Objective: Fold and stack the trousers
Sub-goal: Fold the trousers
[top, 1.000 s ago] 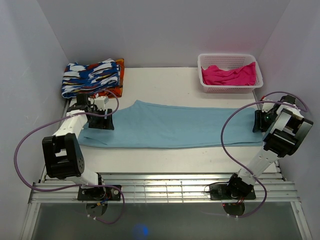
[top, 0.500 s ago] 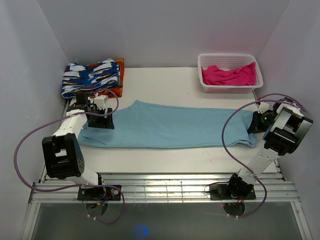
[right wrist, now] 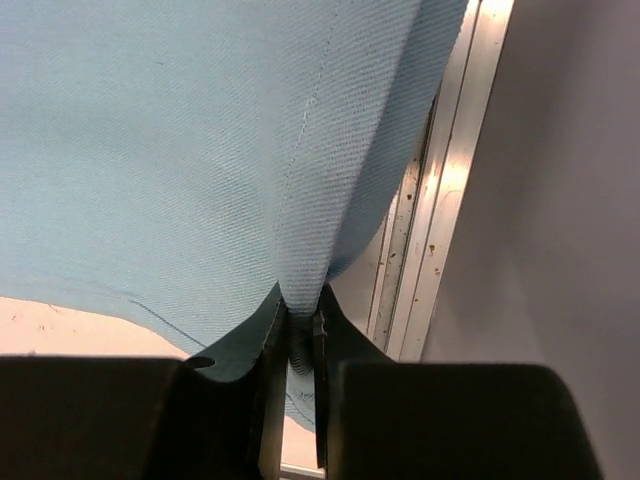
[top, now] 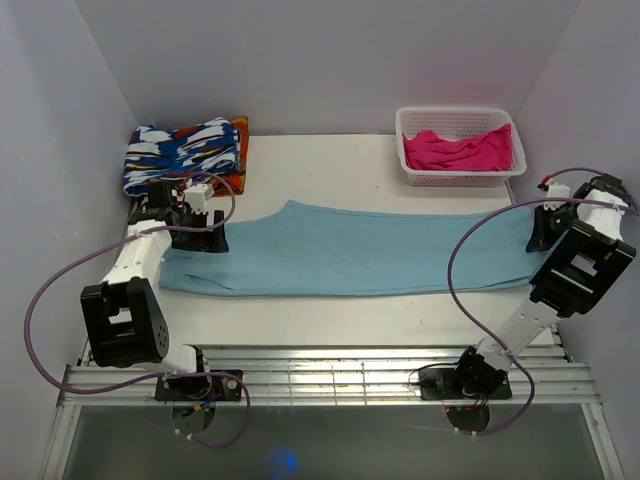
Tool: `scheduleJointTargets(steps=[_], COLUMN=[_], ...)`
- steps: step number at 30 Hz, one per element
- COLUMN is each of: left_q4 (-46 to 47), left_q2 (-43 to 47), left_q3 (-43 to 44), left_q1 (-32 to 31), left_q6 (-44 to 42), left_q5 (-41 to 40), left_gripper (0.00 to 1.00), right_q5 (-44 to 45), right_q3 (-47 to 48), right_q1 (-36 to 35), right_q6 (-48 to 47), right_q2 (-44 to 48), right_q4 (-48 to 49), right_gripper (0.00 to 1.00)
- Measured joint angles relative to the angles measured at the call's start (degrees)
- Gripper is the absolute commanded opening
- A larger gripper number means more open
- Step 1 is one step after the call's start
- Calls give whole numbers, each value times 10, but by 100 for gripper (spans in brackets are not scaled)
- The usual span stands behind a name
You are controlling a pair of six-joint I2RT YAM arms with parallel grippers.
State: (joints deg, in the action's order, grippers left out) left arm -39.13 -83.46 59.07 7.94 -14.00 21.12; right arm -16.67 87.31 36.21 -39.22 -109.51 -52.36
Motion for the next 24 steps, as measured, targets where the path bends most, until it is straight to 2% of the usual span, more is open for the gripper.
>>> scheduleJointTargets(steps=[4,11,17,24], left_q4=[-10,-16,-14,-11], left_q2=[7,6,-8,-25], left_q3=[0,0,-9,-33], left_q1=[2,20,36,38], left_q6=[4,9,11,12], left_q5=[1,16,38,57], left_gripper=[98,98,98,98], right_q5=[-26,-162,-255,-298], right_q3=[25,38,-33,-182], right_q1=[3,-36,-164,-329], right_q6=[-7,13,91,263], right_q2=[5,45,112,154], right_q4=[-33,-77,-29,141], right_gripper=[8,8,8,8])
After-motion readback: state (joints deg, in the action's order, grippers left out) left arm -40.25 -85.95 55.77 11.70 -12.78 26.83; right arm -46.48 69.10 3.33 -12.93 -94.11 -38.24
